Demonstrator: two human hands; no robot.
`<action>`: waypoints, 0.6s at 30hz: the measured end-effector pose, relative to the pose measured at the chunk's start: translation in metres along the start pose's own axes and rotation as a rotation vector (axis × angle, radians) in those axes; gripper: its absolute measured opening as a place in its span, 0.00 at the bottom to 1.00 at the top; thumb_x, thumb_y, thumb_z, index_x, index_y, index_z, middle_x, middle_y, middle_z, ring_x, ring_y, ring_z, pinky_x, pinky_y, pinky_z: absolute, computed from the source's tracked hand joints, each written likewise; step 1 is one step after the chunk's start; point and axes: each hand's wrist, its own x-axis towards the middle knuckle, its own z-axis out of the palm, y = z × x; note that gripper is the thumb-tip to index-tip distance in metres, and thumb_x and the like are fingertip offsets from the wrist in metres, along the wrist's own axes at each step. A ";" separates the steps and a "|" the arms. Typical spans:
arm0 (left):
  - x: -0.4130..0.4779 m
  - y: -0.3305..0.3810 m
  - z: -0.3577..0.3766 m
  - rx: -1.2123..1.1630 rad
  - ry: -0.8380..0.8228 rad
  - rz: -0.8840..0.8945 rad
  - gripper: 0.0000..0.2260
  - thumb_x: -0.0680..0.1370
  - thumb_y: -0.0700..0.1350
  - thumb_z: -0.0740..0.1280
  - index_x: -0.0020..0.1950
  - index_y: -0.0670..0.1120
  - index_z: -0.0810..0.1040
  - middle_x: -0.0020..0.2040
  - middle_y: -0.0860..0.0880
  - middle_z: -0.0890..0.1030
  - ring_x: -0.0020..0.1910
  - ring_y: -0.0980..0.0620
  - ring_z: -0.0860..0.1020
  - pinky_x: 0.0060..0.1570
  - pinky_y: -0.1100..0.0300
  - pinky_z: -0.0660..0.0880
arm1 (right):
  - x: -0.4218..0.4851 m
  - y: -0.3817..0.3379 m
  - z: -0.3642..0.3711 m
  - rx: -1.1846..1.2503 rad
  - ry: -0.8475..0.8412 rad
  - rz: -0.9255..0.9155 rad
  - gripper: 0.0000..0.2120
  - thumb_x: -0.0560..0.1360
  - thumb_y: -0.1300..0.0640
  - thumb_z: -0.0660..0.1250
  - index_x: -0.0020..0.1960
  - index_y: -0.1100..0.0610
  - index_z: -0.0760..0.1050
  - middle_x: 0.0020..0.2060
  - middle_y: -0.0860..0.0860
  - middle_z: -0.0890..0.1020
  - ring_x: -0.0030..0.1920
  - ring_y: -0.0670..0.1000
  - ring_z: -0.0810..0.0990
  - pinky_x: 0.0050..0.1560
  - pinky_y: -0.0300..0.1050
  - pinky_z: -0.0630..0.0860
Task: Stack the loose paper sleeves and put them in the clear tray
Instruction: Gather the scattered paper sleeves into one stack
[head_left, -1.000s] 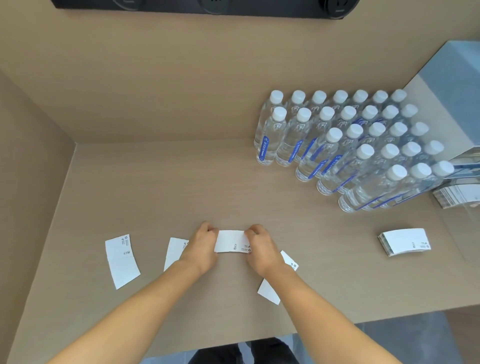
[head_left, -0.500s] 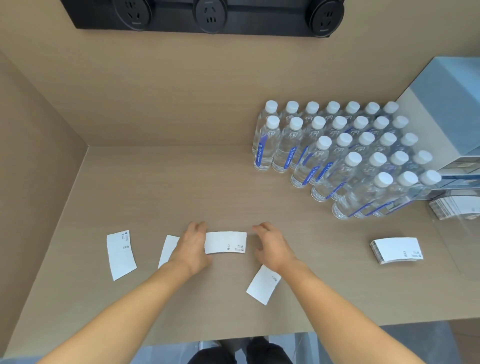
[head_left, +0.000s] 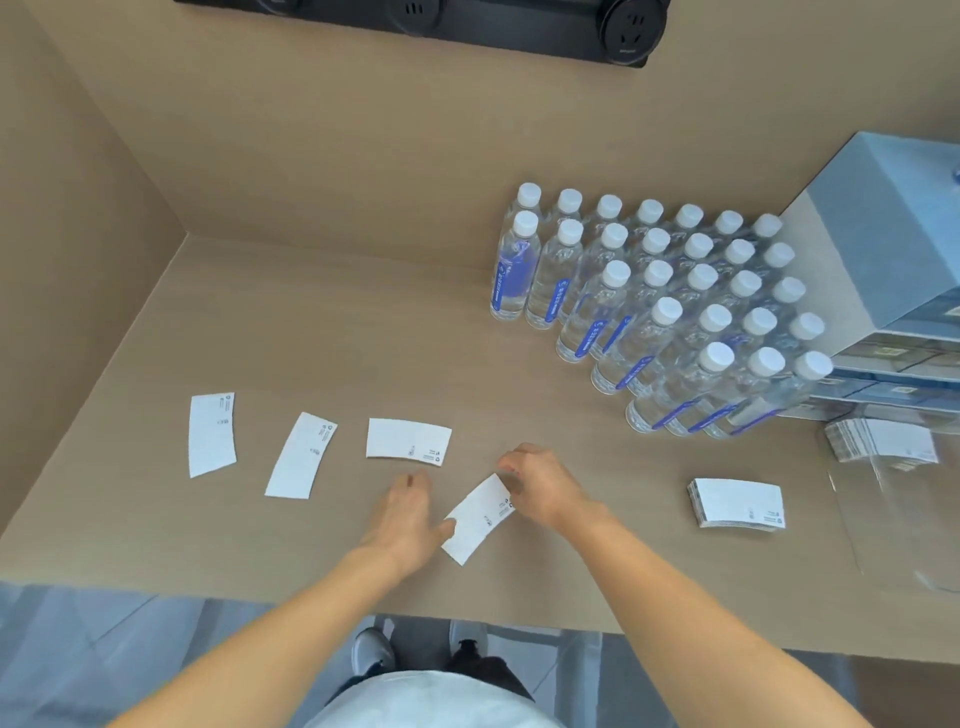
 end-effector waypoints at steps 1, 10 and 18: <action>-0.003 0.003 0.007 0.003 -0.002 -0.017 0.23 0.75 0.52 0.70 0.64 0.42 0.67 0.63 0.43 0.69 0.62 0.42 0.71 0.61 0.47 0.72 | -0.001 0.002 0.001 -0.003 -0.016 -0.021 0.12 0.69 0.68 0.65 0.50 0.59 0.78 0.50 0.54 0.76 0.50 0.58 0.78 0.49 0.50 0.78; -0.018 0.018 0.049 0.142 0.060 -0.135 0.25 0.71 0.52 0.73 0.62 0.45 0.68 0.61 0.46 0.70 0.60 0.44 0.69 0.57 0.56 0.72 | -0.010 0.014 0.017 -0.125 -0.130 -0.143 0.32 0.71 0.67 0.62 0.73 0.51 0.63 0.70 0.50 0.63 0.68 0.56 0.65 0.59 0.44 0.70; -0.016 0.014 0.057 0.053 0.090 -0.145 0.19 0.72 0.45 0.70 0.61 0.44 0.70 0.61 0.45 0.68 0.60 0.44 0.70 0.58 0.55 0.73 | -0.006 0.011 0.018 -0.201 -0.120 -0.200 0.20 0.72 0.67 0.61 0.63 0.58 0.68 0.60 0.52 0.68 0.57 0.57 0.72 0.55 0.50 0.76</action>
